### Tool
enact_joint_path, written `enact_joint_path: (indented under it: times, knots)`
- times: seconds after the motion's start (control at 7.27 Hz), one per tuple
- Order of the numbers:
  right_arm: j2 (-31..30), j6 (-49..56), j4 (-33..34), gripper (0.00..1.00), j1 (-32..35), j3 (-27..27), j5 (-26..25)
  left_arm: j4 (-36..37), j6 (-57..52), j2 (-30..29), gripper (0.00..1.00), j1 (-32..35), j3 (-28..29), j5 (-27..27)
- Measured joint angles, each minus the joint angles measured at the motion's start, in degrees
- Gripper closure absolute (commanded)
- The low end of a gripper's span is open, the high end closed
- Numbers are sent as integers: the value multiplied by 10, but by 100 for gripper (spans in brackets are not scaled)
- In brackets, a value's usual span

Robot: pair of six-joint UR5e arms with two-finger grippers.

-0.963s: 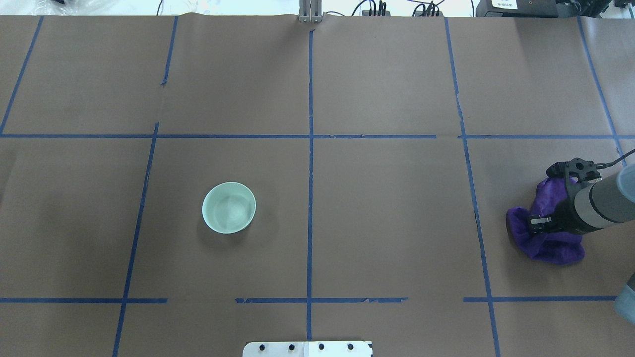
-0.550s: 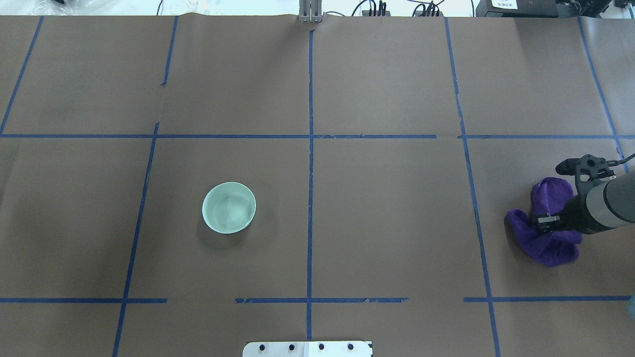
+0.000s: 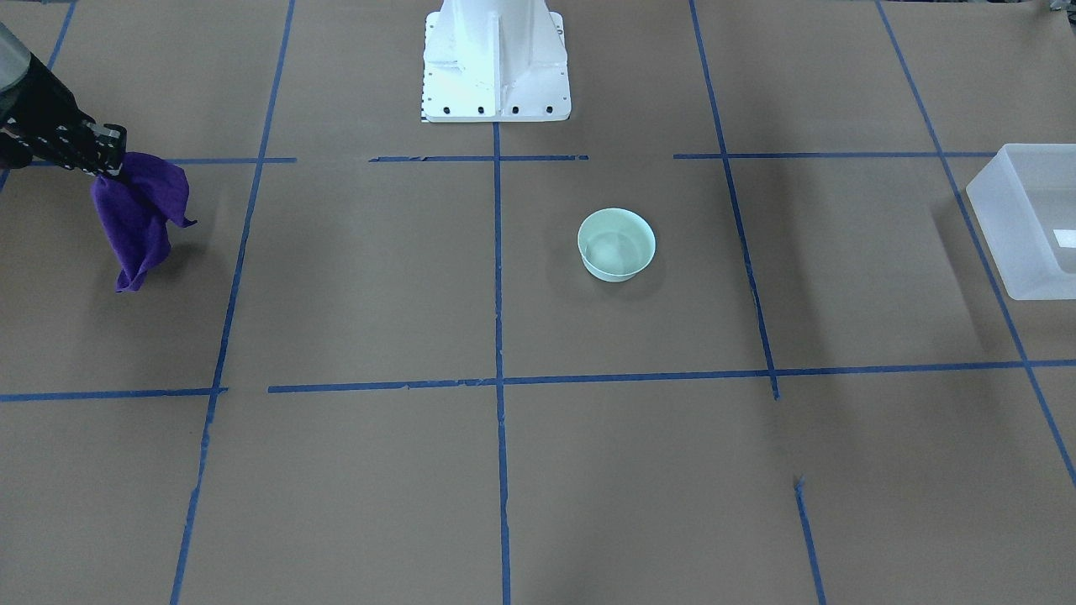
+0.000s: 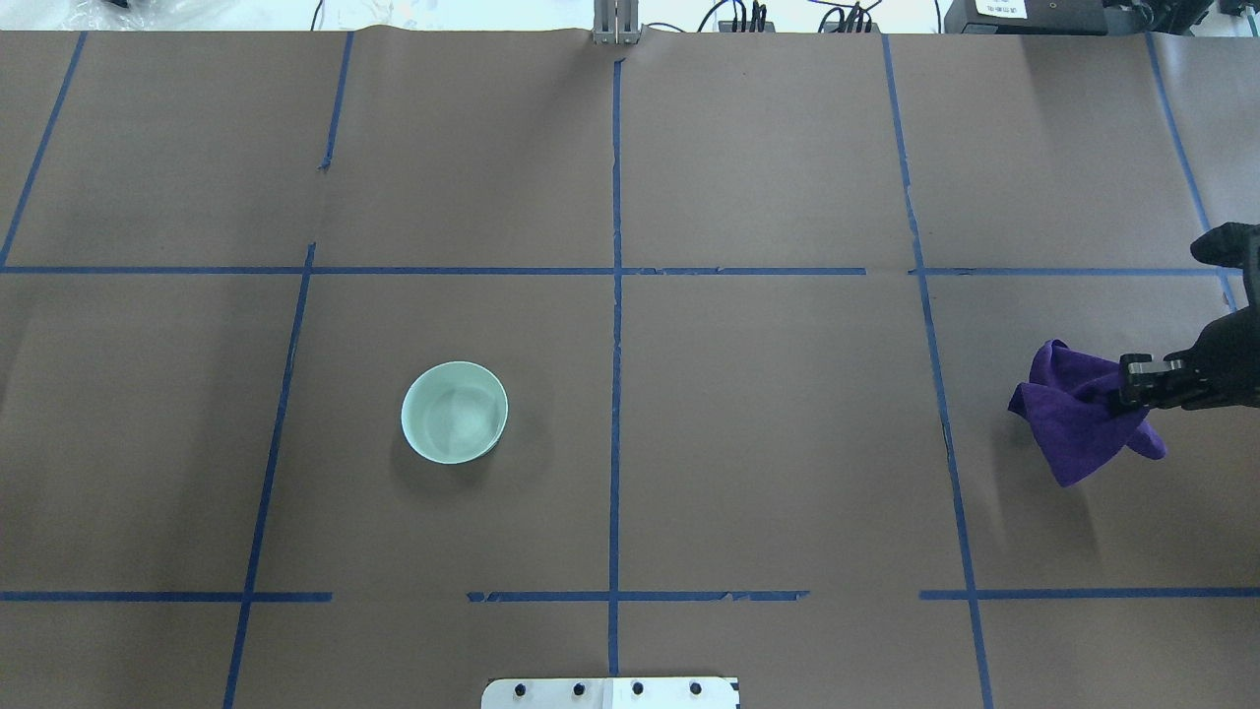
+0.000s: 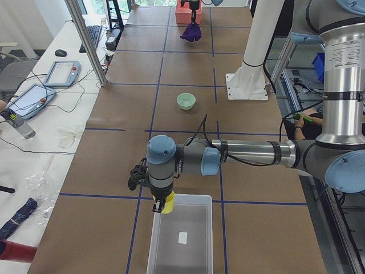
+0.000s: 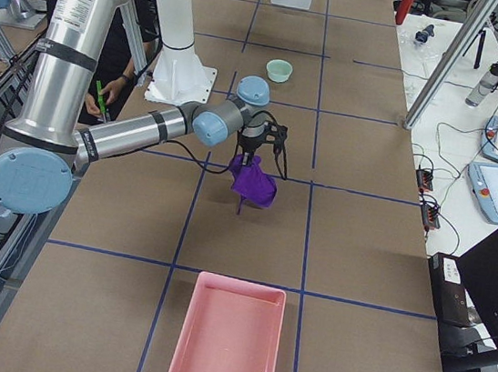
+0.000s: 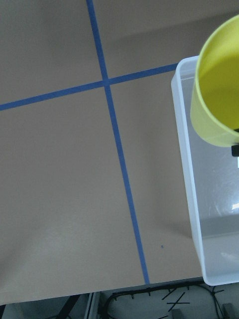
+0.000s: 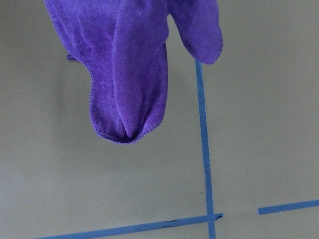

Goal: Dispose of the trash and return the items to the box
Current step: 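Lift the purple cloth with the right gripper and carry it off the table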

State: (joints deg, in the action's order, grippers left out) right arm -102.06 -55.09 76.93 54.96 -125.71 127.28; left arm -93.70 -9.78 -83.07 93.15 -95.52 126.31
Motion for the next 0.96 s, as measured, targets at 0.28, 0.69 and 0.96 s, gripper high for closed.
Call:
enact_joint_path:
  times: [0.28, 0.69, 0.96]
  knots:
    - [11, 27, 20, 100, 39, -15, 18, -89, 6, 45, 100, -5, 42, 46]
    - [13, 60, 24, 100, 84, -23, 44, -140, 20, 69, 100, -26, 64, 77]
    - [14, 74, 24, 100, 110, -27, 58, -186, 23, 71, 100, -49, 92, 95]
